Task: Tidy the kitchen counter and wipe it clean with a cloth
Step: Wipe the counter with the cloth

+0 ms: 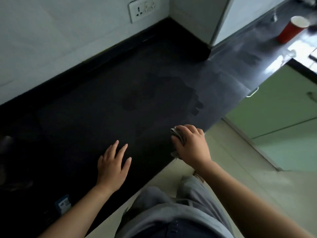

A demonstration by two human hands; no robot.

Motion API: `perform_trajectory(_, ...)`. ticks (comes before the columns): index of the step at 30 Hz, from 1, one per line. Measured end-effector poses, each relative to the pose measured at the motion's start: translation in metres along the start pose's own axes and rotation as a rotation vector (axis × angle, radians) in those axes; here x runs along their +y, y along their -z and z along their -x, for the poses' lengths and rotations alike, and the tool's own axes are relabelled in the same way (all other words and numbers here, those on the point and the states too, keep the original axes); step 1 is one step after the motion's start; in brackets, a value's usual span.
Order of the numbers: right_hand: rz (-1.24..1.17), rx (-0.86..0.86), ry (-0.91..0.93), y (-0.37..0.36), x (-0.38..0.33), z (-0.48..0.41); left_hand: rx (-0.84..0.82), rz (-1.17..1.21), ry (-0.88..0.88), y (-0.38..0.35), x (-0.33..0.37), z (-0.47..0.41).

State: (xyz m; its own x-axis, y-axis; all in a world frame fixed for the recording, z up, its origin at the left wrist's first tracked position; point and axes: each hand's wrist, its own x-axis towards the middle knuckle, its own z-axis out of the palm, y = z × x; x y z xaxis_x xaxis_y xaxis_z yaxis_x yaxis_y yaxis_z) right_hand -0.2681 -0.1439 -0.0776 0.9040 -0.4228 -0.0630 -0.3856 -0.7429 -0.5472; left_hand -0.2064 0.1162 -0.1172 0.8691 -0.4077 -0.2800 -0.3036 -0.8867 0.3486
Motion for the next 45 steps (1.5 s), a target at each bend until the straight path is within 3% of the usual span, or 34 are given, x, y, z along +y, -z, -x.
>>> perform_trajectory(6, -0.181, 0.094, -0.118, 0.064, 0.07, 0.012, -0.027, 0.126, -0.187, 0.004, 0.104, -0.018)
perform_trajectory(14, -0.464, 0.218, -0.324, 0.162, 0.208, 0.056, -0.152, 0.398, -0.39, -0.043, 0.324, -0.033)
perform_trajectory(19, -0.586, 0.367, -0.48, 0.208, 0.27, 0.074, -0.25, 0.367, -0.519, -0.076, 0.421, -0.044)
perform_trajectory(27, -0.576, 0.339, -0.519, 0.231, 0.321, 0.052, -0.281, 0.307, -0.504, -0.079, 0.455, -0.095)
perform_trajectory(33, -0.5, 0.275, -0.468, 0.259, 0.354, -0.033, -0.197, 0.361, -0.389, -0.067, 0.47, -0.167)
perform_trajectory(41, -0.301, 0.057, -0.055, 0.303, 0.341, -0.212, -0.056, 0.239, -0.251, -0.037, 0.48, -0.252)
perform_trajectory(45, -0.271, -0.014, 0.066, 0.296, 0.333, -0.268, -0.027, 0.16, -0.132, -0.039, 0.478, -0.271)
